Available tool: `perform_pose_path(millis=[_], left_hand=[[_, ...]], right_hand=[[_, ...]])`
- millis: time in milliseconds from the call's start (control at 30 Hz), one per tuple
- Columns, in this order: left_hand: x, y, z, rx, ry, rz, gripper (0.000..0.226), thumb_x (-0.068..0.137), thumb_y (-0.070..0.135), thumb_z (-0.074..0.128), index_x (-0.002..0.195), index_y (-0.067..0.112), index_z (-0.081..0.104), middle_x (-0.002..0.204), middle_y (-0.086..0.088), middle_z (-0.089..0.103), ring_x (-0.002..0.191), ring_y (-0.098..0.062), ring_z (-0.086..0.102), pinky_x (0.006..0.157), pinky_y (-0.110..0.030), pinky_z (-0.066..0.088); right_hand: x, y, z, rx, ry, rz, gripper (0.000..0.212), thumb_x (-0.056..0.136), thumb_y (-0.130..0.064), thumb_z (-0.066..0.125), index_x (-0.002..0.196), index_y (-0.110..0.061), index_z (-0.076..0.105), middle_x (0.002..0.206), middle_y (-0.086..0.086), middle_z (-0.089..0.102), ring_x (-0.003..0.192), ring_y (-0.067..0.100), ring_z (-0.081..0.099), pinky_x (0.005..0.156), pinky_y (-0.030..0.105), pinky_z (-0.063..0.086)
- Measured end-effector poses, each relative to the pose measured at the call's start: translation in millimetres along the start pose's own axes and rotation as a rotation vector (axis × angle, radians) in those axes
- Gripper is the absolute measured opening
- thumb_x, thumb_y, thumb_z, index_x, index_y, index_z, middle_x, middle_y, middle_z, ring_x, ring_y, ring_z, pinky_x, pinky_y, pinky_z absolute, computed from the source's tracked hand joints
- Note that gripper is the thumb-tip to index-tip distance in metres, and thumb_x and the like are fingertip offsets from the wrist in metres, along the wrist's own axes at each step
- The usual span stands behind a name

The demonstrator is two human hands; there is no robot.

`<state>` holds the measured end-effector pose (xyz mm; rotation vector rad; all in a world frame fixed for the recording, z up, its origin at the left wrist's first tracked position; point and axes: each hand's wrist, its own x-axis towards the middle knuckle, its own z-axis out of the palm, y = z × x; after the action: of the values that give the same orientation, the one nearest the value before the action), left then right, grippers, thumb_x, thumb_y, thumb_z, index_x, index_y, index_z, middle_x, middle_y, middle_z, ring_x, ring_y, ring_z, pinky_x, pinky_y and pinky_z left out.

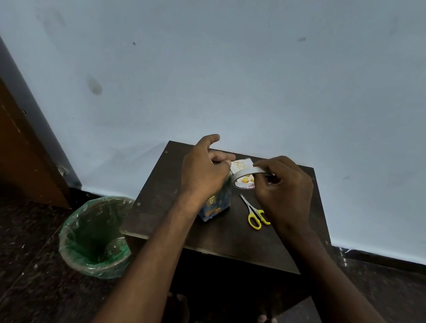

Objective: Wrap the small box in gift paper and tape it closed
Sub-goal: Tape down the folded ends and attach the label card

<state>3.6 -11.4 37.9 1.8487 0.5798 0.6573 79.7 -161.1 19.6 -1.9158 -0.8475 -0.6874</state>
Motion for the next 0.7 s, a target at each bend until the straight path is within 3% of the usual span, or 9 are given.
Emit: perform_pose_path(millis=[67,167,333,433,533,600,700], left_hand=[[0.5,-1.0,-5.2,0.015,-0.038,0.001,0.070,0.090,0.007,0.079,0.153,0.019,0.050,0.116,0.011,0.079,0.107,0.000,0.069,0.104,-0.026,0.054],[0.6,-4.8,-13.1,0.089,-0.176,0.033,0.093,0.081,0.008,0.089,0.158,0.027,0.042,0.130,0.013,0.069,0.108,0.001,0.061,0.093,-0.007,0.046],[-1.5,-9.8,-16.3,0.234,-0.279,0.186,0.103,0.079,0.008,0.088,0.164,0.028,0.032,0.145,0.008,0.065,0.120,-0.007,0.058,0.106,-0.025,0.049],[-2.6,-14.8,-16.1,0.224,-0.286,0.234,0.110,0.075,0.014,0.093,0.164,0.030,0.031,0.145,0.010,0.064,0.118,-0.007,0.061,0.098,-0.014,0.047],[-2.2,-17.1,-16.5,0.153,-0.291,0.255,0.112,0.073,0.012,0.095,0.164,0.031,0.032,0.147,0.011,0.061,0.120,-0.002,0.063,0.094,-0.004,0.046],[-1.2,-19.6,-17.1,0.101,-0.298,0.275,0.113,0.072,0.011,0.096,0.163,0.030,0.033,0.149,0.010,0.059,0.127,-0.003,0.062,0.099,-0.011,0.049],[-1.4,-23.1,-20.1,0.044,-0.317,0.302,0.109,0.070,0.012,0.092,0.162,0.029,0.036,0.147,0.008,0.060,0.127,-0.007,0.063,0.104,-0.025,0.054]], right_hand=[[0.2,10.7,0.5,-0.044,-0.030,0.061,0.026,0.071,0.005,0.070,0.083,-0.017,0.079,0.080,-0.004,0.071,0.070,0.015,0.063,0.062,0.031,0.046],[-1.9,29.6,3.8,-0.109,-0.117,0.174,0.018,0.075,0.000,0.073,0.081,-0.017,0.076,0.080,-0.004,0.070,0.074,0.018,0.063,0.065,0.034,0.044],[0.8,47.3,11.5,-0.109,-0.137,0.480,0.009,0.080,-0.013,0.065,0.087,-0.017,0.068,0.091,0.001,0.066,0.082,0.016,0.055,0.072,0.030,0.036],[-0.1,48.7,13.0,-0.053,-0.167,0.522,0.003,0.083,-0.018,0.062,0.085,-0.019,0.064,0.096,0.002,0.064,0.084,0.014,0.053,0.074,0.030,0.035],[-1.8,48.7,14.3,-0.010,-0.203,0.511,0.011,0.088,-0.019,0.056,0.080,-0.022,0.062,0.100,0.004,0.064,0.084,0.005,0.053,0.071,0.028,0.035],[-2.1,49.2,15.6,-0.007,-0.232,0.491,0.015,0.091,-0.017,0.053,0.081,-0.022,0.064,0.104,0.004,0.064,0.086,-0.005,0.052,0.070,0.025,0.036],[-3.9,48.8,16.4,-0.033,-0.264,0.458,0.017,0.092,-0.012,0.053,0.092,-0.018,0.069,0.112,0.003,0.060,0.082,0.001,0.048,0.078,0.027,0.037]])
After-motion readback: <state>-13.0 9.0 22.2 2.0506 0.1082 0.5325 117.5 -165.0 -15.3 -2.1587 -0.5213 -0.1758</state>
